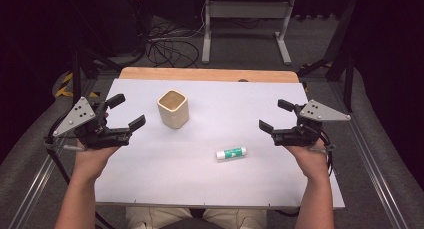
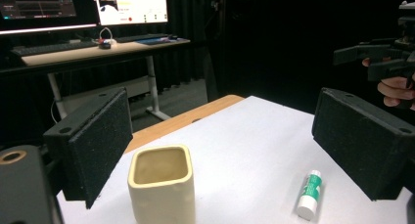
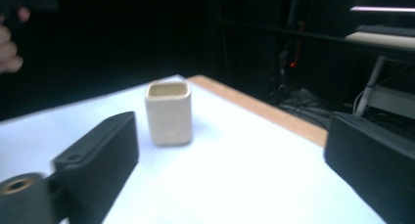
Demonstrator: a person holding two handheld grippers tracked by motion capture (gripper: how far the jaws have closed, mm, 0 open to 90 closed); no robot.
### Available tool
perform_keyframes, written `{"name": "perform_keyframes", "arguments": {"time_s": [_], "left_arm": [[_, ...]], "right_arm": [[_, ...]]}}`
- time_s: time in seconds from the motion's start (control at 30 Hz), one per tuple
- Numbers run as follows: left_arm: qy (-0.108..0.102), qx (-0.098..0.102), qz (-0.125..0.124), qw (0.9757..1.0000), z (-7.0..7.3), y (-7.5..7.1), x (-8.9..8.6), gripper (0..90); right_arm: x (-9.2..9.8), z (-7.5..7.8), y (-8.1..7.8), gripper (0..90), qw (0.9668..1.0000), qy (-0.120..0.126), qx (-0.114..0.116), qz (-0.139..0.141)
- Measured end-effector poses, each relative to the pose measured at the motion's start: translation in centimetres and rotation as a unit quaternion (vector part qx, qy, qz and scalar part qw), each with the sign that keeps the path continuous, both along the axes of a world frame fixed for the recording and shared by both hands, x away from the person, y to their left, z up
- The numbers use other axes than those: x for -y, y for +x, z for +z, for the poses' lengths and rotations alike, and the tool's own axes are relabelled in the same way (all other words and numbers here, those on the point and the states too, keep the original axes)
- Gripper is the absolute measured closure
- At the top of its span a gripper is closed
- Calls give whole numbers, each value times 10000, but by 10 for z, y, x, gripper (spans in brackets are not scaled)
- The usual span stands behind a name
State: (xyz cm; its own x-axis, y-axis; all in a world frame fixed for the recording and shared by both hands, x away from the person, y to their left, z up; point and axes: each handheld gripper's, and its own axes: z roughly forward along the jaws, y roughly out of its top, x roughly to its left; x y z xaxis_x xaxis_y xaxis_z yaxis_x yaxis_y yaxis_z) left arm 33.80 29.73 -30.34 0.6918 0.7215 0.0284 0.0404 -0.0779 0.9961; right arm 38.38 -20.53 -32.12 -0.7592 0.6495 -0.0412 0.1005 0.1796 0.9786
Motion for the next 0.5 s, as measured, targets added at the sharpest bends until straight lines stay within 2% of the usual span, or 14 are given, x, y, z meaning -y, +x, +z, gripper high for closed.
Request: {"name": "perform_keyframes", "arguments": {"time_s": [0.07,0.1,0.13,0.17,0.2,0.3,0.37,0.4,0.43,0.5], "left_arm": [[16,-6,-11,10000,0,0,0,87],[9,-23,-17,10000,-1,0,0,87],[10,-20,-15,10000,-2,1,1,87],[20,-30,-23,10000,-3,1,1,88],[39,-43,-30,10000,-3,1,1,88],[25,-70,-32,10000,-5,1,0,87],[1,-64,-30,10000,-5,1,0,87],[1,-64,-30,10000,-5,1,0,87],[4,-67,-29,10000,-5,1,0,87],[3,-83,-36,10000,-6,0,0,87]], "right_arm": [[-1,-1,0,114,10000,-62,-22,46],[-6,-3,1,155,9995,-234,-105,158],[-6,-3,1,155,9995,-234,-105,158],[-11,-5,3,195,9987,-401,-159,286],[-11,-5,3,195,9987,-401,-159,286],[-21,-8,5,260,9966,-660,-211,440],[-27,-11,6,286,9953,-811,-240,476],[-27,-11,6,286,9953,-811,-240,476],[-32,-13,7,303,9940,-933,-264,499],[-33,-14,8,308,9936,-971,-280,513]]}}
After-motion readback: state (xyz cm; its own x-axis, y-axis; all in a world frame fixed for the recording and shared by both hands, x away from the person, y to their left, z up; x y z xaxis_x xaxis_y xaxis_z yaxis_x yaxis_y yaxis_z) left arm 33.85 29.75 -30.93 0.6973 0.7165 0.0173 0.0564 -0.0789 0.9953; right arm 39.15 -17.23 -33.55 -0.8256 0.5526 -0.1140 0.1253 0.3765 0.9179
